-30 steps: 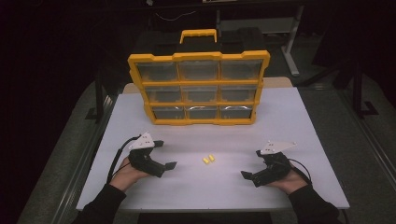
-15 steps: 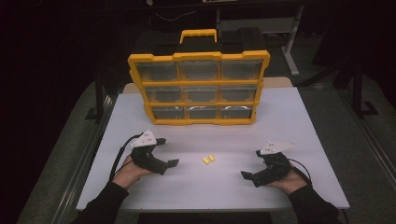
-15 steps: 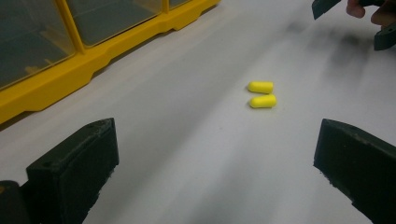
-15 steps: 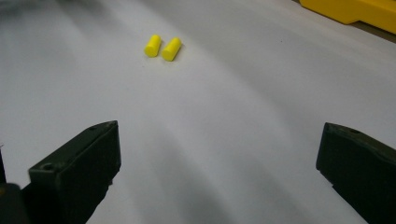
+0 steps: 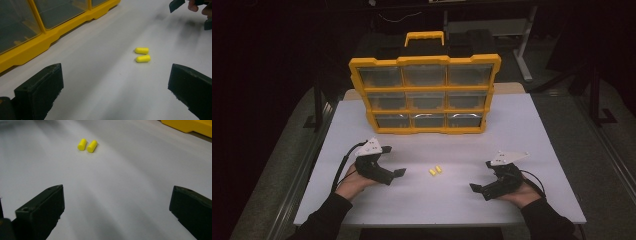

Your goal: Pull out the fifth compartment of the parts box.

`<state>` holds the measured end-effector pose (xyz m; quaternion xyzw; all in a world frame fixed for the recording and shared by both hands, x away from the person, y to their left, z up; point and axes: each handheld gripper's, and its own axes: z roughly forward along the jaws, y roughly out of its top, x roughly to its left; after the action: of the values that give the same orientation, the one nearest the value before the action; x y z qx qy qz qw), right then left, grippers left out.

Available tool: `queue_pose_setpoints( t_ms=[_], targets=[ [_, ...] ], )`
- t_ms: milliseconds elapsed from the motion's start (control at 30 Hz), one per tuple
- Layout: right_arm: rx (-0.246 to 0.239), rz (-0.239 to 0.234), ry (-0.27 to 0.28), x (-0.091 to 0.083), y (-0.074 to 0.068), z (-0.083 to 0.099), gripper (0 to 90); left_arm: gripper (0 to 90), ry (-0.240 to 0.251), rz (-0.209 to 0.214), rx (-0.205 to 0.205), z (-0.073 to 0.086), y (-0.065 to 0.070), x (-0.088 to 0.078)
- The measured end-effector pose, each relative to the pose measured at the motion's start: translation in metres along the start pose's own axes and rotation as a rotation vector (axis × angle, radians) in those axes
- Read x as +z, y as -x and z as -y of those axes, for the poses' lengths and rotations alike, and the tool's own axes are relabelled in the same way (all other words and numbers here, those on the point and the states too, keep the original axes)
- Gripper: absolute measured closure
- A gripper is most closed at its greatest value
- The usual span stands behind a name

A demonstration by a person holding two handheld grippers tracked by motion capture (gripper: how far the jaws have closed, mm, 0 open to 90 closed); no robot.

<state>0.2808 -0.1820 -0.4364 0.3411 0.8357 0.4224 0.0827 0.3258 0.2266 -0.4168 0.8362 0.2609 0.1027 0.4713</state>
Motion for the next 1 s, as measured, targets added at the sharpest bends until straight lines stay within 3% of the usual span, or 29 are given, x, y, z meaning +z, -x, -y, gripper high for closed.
queue_pose_setpoints(
  t_ms=[1000],
  targets=[
    [-0.001,-0.001,0.000,0.000,0.000,0.000,0.0,0.0,0.014,0.009,0.014,-0.015,-0.003,0.015]
  ],
)
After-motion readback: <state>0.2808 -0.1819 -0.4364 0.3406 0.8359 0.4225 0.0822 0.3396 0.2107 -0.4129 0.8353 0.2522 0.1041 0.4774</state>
